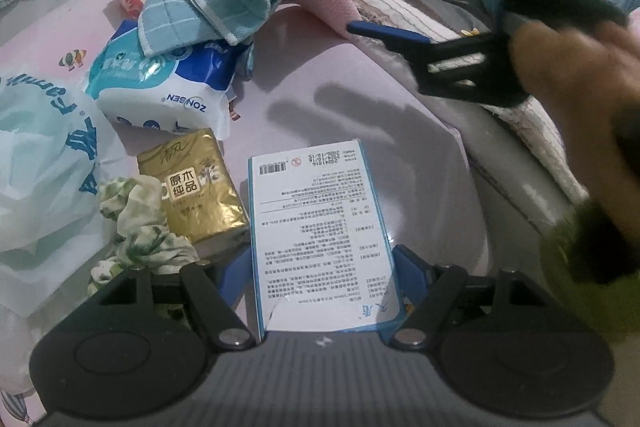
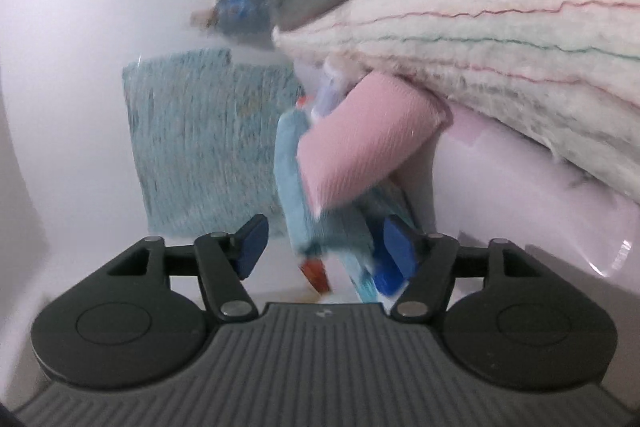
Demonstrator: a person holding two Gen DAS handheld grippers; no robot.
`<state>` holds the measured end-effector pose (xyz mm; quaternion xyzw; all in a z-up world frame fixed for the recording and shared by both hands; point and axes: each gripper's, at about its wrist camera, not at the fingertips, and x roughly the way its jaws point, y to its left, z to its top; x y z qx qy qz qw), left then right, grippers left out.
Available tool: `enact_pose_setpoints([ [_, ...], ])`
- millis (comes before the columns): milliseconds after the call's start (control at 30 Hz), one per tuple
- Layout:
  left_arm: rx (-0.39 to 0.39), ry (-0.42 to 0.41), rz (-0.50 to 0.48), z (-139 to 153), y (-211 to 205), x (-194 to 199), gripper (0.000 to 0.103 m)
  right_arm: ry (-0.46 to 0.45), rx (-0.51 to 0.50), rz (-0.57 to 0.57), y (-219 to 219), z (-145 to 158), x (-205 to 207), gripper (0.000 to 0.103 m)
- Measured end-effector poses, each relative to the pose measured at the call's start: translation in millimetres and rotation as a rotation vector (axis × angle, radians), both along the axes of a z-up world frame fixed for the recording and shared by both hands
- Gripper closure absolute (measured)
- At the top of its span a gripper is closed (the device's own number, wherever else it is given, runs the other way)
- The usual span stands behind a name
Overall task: Organize soft objects
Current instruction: 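Grasp the pink mesh sponge with the right tool while the left tool holds the box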
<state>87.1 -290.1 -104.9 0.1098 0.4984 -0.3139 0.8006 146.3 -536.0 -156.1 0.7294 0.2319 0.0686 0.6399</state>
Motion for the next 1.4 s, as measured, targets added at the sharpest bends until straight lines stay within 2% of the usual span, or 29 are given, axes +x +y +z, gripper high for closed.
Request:
enact_pose_setpoints([
  [67,-0.002,-0.001,0.0,0.4,1.0,-0.4,0.027,0.031,0.032,-0.04,-2.7,-4.3,10.5,0.03],
  [300,-0.003,-0.006,0.0,1.4,2.0,-3.6,0.027,0.124,0.087,-0.093,1.7,-12.6,42.4,0.032],
  [433,-0.007,-0.011,-0.002,1.6,2.4,-5.3,0.027,0.166,0.077,-0.133,7.9,-18.0,39.9,0.055],
  [500,-0.012,-0.01,-0.001,2.0,3.0,-6.3,0.027,0.172,0.1,-0.146,9.6,-22.5,38.8,0.058],
  [667,-0.017,-0.009,-0.008,2.1,4.4,-8.1,0.027,0.182,0.193,-0.171,17.0,-28.0,32.0,0.051],
  [800,-0.021,-0.012,-0.001,1.1,6.4,-5.9,0.027,0.192,0.169,-0.178,25.3,-18.0,35.9,0.036],
  [1000,-0.024,-0.011,-0.001,1.1,7.1,-5.6,0.027,0.214,0.118,-0.203,22.0,-13.7,59.3,0.037],
  [1033,-0.027,-0.009,0.0,1.2,7.4,-5.0,0.027,0.219,0.113,-0.201,21.8,-13.0,62.2,0.039],
  [1067,-0.029,-0.008,0.001,1.3,7.9,-4.7,0.027,0.226,0.105,-0.205,22.2,-12.7,63.2,0.045],
  [1233,-0.047,0.0,-0.001,3.2,12.4,-4.5,0.027,0.225,0.083,-0.232,23.6,-15.4,51.7,0.057],
  [1400,-0.065,0.006,-0.002,7.1,19.9,-6.3,0.028,0.189,0.07,-0.242,20.3,-12.2,27.5,0.062],
])
